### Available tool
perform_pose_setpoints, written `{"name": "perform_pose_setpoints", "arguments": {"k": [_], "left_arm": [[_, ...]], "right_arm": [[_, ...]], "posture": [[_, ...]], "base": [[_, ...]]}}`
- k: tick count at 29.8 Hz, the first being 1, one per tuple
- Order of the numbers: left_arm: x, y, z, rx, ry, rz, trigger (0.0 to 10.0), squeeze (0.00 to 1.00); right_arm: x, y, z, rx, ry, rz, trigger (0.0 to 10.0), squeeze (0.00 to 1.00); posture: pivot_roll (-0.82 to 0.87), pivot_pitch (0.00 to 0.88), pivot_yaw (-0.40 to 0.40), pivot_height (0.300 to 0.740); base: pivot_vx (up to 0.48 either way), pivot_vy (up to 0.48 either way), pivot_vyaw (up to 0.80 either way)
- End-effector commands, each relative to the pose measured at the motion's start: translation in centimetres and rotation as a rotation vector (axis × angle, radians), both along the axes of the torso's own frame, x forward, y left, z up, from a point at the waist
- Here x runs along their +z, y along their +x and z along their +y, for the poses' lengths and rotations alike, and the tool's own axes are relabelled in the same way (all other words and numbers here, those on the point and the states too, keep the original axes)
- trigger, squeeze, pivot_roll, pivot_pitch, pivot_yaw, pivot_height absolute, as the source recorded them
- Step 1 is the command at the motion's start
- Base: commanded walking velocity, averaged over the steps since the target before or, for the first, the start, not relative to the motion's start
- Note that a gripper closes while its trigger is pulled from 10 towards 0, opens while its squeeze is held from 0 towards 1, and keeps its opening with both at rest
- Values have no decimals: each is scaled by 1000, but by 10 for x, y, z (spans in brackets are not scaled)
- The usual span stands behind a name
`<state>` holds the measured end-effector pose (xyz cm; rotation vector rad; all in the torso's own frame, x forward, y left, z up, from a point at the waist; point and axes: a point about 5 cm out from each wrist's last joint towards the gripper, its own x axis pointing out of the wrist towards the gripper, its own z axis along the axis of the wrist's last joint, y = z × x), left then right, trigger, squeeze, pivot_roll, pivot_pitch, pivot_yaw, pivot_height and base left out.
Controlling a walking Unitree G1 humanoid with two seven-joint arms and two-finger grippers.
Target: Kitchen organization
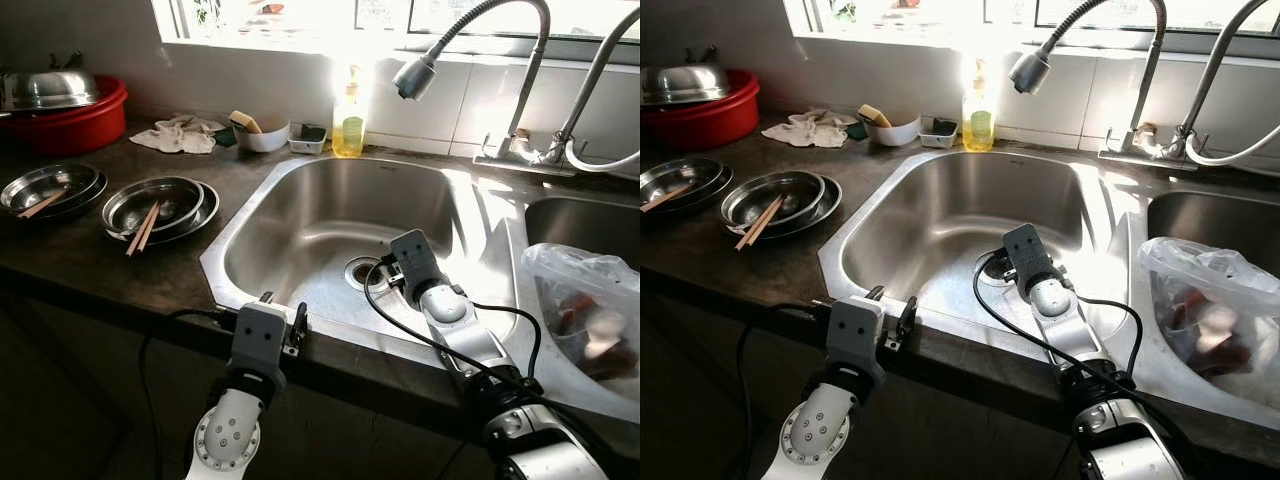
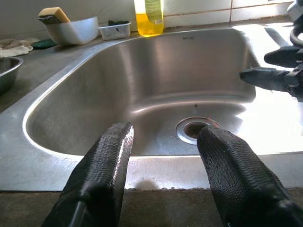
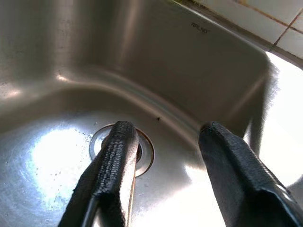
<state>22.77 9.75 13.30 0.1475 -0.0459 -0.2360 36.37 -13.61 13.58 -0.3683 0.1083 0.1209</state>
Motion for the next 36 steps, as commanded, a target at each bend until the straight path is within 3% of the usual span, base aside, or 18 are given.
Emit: {"name": "perform_pose_setpoints", "arguments": {"k": [1,2,3,4,9,12,17,19,28,36], "left_arm": [[6,0,0,-2,1,-17,10000,0],[6,1,-1,-3,2,-18,10000,0],[6,1,-1,-4,2,-18,10000,0],[7,2,-1,-4,1,-19,10000,0],[7,4,-2,-10,0,-25,10000,0],[8,6,-2,-11,2,-28,10000,0],[8,7,-1,-7,6,-30,10000,0],[9,8,-1,0,16,-39,10000,0],[8,6,-5,-30,4,-34,10000,0],[5,8,-6,-32,6,-23,10000,0]], "right_arm": [[11,0,-1,-16,29,-70,10000,1000],[18,-2,0,-17,59,-118,10000,1000],[21,-3,0,-15,60,-139,10000,671],[23,-5,0,-14,61,-159,10000,0],[33,-12,1,-15,107,-229,10000,0],[46,-28,4,14,188,-313,10000,0],[53,-43,7,44,252,-356,10000,0],[58,-59,8,55,297,-386,10000,0],[54,-94,6,63,393,-379,10000,0],[46,-104,7,32,436,-323,10000,0]], "posture": [[60,62,-13,740],[58,58,-11,740],[57,58,-10,740],[53,55,-8,740],[50,46,-5,740],[48,40,-2,740],[43,30,6,740],[42,25,9,740],[30,13,23,740],[21,11,31,740]], "base": [[0,0,0],[0,0,0],[0,0,0],[0,0,0],[0,0,0],[0,0,0],[0,0,0],[0,0,0],[0,0,0],[-95,0,0]]}}
